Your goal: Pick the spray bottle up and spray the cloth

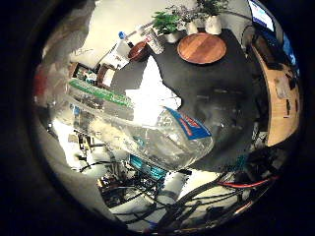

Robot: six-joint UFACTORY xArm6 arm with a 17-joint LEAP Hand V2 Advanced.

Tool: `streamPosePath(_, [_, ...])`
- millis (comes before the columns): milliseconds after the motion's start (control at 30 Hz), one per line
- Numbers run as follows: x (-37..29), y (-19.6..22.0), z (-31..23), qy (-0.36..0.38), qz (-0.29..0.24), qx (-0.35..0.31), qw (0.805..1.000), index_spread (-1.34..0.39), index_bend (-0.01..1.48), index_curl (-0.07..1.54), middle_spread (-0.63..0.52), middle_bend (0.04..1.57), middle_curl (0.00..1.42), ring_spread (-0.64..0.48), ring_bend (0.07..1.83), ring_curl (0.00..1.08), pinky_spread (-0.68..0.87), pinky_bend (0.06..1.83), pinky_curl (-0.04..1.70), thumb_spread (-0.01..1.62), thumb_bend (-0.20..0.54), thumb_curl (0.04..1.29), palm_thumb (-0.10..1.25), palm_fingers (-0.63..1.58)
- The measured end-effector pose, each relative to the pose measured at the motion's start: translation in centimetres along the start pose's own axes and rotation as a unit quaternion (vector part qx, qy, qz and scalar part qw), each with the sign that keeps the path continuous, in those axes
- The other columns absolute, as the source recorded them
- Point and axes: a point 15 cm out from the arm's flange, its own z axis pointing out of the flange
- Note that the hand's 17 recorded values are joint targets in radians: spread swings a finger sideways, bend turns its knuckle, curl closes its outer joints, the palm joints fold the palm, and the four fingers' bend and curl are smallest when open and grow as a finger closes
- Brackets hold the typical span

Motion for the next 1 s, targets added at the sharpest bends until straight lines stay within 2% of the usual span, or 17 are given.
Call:
streamPosePath(233, [-1.5, -3.1, 2.7, 0.021, 0.008, -0.044, 0.999, -0.30, 1.03, 0.99, -0.18, 1.28, 0.90, -0.23, 1.36, 0.80, -0.22, 1.05, 1.46, 0.95, -0.014, 0.78, 1.05, 1.09])
streamPosePath(467, [-3.1, -3.9, 6.5, 0.023, 0.006, -0.079, 0.997, -0.30, 1.03, 0.99, -0.18, 1.28, 0.89, -0.23, 1.36, 0.80, -0.22, 1.05, 1.46, 0.95, -0.013, 0.78, 1.04, 1.09])
streamPosePath(700, [-3.5, -4.8, 8.9, 0.029, -0.004, -0.078, 0.997, -0.29, 1.04, 0.99, -0.18, 1.28, 0.89, -0.23, 1.36, 0.80, -0.22, 1.06, 1.46, 0.95, -0.014, 0.78, 1.05, 1.09])
streamPosePath(1000, [-4.0, -4.8, 9.4, 0.026, -0.007, -0.080, 0.996, -0.30, 1.03, 0.99, -0.18, 1.29, 0.88, -0.23, 1.36, 0.80, -0.21, 1.06, 1.46, 0.94, -0.014, 0.79, 1.04, 1.09])
